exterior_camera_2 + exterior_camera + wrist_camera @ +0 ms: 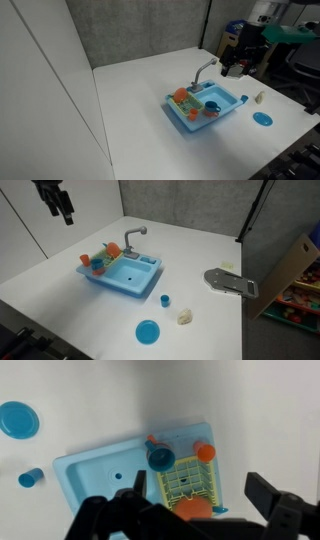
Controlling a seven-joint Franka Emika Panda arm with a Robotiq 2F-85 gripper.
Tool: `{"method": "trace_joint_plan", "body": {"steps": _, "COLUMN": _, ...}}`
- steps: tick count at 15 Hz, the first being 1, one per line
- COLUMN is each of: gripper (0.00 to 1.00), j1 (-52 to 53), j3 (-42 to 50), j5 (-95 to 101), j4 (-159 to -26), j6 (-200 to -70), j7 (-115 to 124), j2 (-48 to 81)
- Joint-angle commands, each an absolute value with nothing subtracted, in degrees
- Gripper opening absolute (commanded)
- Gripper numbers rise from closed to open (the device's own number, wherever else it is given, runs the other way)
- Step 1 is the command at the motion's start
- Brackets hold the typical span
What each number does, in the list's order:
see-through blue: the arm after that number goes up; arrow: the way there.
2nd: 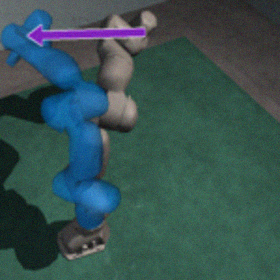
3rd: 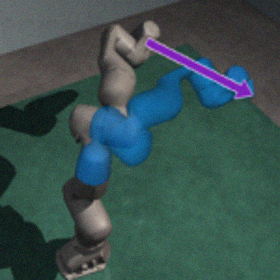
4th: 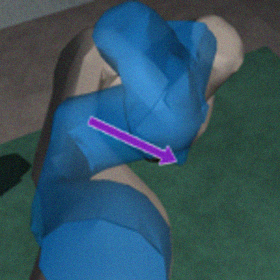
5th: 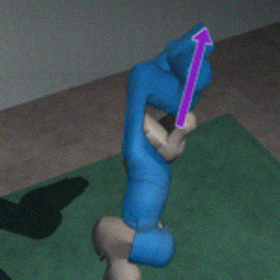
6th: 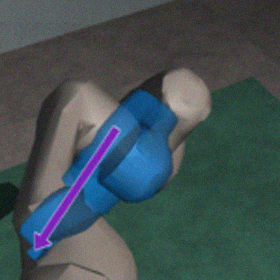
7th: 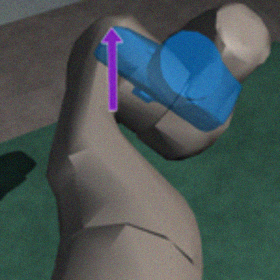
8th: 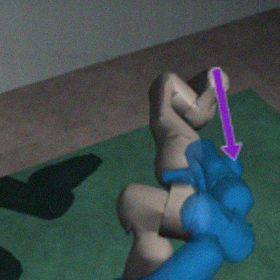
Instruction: Put the blue cup on the plate
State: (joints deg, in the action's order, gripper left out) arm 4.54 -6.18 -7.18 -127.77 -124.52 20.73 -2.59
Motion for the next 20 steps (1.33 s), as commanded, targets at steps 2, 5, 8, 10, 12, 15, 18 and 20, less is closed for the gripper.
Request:
{"method": "trace_joint_plan", "body": {"steps": 2, "gripper": 1.0, "j1": 3.93, "j3": -5.21, "j5": -2.24, "j4": -128.01, "j6": -129.44, "j7": 25.29, "j2": 0.4}}
{"method": "trace_joint_plan", "body": {"steps": 5, "gripper": 1.0, "j1": 4.21, "j3": -4.62, "j5": 0.89, "j4": -127.37, "j6": -131.29, "j7": 28.05, "j2": 3.84}}
{"method": "trace_joint_plan", "body": {"steps": 8, "gripper": 1.0, "j1": 4.75, "j3": -3.86, "j5": 4.94, "j4": -127.0, "j6": -132.43, "j7": 30.45, "j2": 6.92}}
{"method": "trace_joint_plan", "body": {"steps": 10, "gripper": 1.0, "j1": 5.19, "j3": -3.2, "j5": 7.77, "j4": -126.88, "j6": -132.8, "j7": 32.05, "j2": 8.74}}
{"method": "trace_joint_plan", "body": {"steps": 12, "gripper": 1.0, "j1": 5.64, "j3": -2.48, "j5": 9.54, "j4": -126.63, "j6": -132.58, "j7": 32.82, "j2": 10.35}}
{"method": "trace_joint_plan", "body": {"steps": 15, "gripper": 1.0, "j1": 5.81, "j3": -1.91, "j5": 10.0, "j4": -126.25, "j6": -131.34, "j7": 29.93, "j2": 12.26}}
{"method": "trace_joint_plan", "body": {"steps": 18, "gripper": 1.0, "j1": 5.86, "j3": -1.64, "j5": 9.46, "j4": -126.07, "j6": -130.35, "j7": 27.63, "j2": 13.21}}
{"method": "trace_joint_plan", "body": {"steps": 20, "gripper": 1.0, "j1": 6.15, "j3": -1.5, "j5": 8.96, "j4": -127.56, "j6": -132.31, "j7": 29.06, "j2": 12.86}}
